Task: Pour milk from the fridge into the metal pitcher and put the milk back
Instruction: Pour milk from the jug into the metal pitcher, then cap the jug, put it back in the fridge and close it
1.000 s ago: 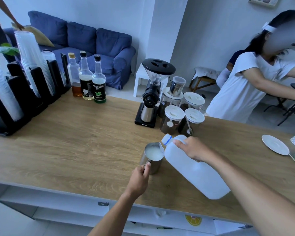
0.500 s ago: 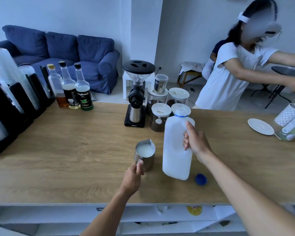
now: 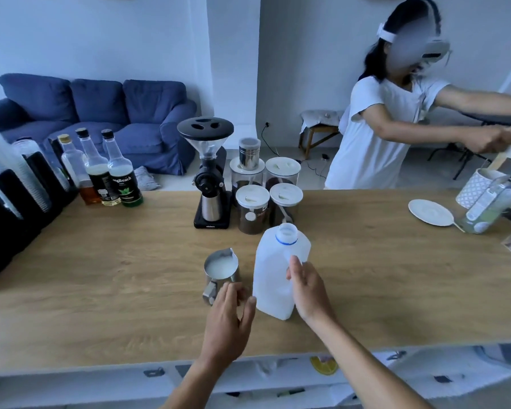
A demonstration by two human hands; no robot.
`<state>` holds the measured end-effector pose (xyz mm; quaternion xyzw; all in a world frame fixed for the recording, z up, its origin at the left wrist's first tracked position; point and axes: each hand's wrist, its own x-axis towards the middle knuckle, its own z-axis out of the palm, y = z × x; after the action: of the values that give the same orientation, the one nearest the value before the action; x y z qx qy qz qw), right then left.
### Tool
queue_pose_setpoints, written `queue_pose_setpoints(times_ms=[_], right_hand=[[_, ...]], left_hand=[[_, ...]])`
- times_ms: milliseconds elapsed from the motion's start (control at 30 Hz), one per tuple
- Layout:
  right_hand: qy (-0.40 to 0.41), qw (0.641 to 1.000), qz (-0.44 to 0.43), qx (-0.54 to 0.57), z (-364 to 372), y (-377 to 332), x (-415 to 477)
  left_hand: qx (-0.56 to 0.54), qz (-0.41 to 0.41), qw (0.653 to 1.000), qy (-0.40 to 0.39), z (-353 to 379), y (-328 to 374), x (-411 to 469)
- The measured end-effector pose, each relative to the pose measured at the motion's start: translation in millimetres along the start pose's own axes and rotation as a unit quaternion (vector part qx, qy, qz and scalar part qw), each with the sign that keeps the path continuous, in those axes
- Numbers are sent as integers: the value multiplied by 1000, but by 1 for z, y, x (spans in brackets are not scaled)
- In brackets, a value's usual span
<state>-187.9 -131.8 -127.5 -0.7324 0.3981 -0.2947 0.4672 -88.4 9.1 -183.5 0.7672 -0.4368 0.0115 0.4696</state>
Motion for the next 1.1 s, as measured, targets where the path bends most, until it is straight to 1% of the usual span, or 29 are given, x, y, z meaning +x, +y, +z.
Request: queue_pose_setpoints(times_ms=[67, 133, 200, 267, 300, 367, 433, 500, 633, 733, 800, 900, 933, 967, 1033, 1067, 1100], right_hand=[[-27, 999, -17, 5, -2, -3, -3], [-50, 998, -22, 27, -15, -3, -3], [-10, 1000, -22, 3, -35, 16, 1], [31, 997, 18, -66, -56, 53, 10], [24, 993, 49, -100, -67, 72, 13], [-30, 981, 100, -166, -83, 111, 15], [-96, 963, 129, -215, -89, 137, 13], [-146, 952, 138, -232, -86, 148, 9], [-184, 943, 85, -264, -72, 150, 13], [-206, 927, 50, -308, -64, 149, 19], [-198, 918, 32, -342, -58, 149, 17], [-176, 909, 2, -377, -59, 151, 15], [-175, 914, 10, -366, -62, 150, 14], [-173, 930, 34, -324, -66, 148, 13], [-154, 965, 90, -194, -79, 141, 17], [-137, 975, 101, -143, -86, 133, 22], [-124, 981, 95, -116, -94, 124, 28]], left_hand=[[-24, 12, 999, -21, 8, 17, 0], [-47, -6, 998, -35, 18, 33, 0], [-71, -35, 996, -45, 28, 46, 0], [-89, -69, 992, -56, 37, 59, 2], [-103, -92, 988, -66, 42, 65, 5], [-147, -145, 975, -77, 49, 76, 9], [-200, -197, 958, -65, 52, 84, 12], [-208, -215, 953, -50, 50, 89, 13], [-186, -214, 956, -77, 46, 91, 14], [-184, -234, 949, -103, 47, 96, 15], [-181, -239, 948, -111, 50, 96, 14], [-149, -215, 958, -117, 56, 97, 14], [-137, -209, 962, -111, 57, 96, 16], [-133, -211, 963, -105, 57, 93, 15], [-142, -215, 962, -89, 50, 89, 15], [-140, -214, 963, -83, 46, 89, 16], [-140, -217, 963, -81, 42, 86, 15]])
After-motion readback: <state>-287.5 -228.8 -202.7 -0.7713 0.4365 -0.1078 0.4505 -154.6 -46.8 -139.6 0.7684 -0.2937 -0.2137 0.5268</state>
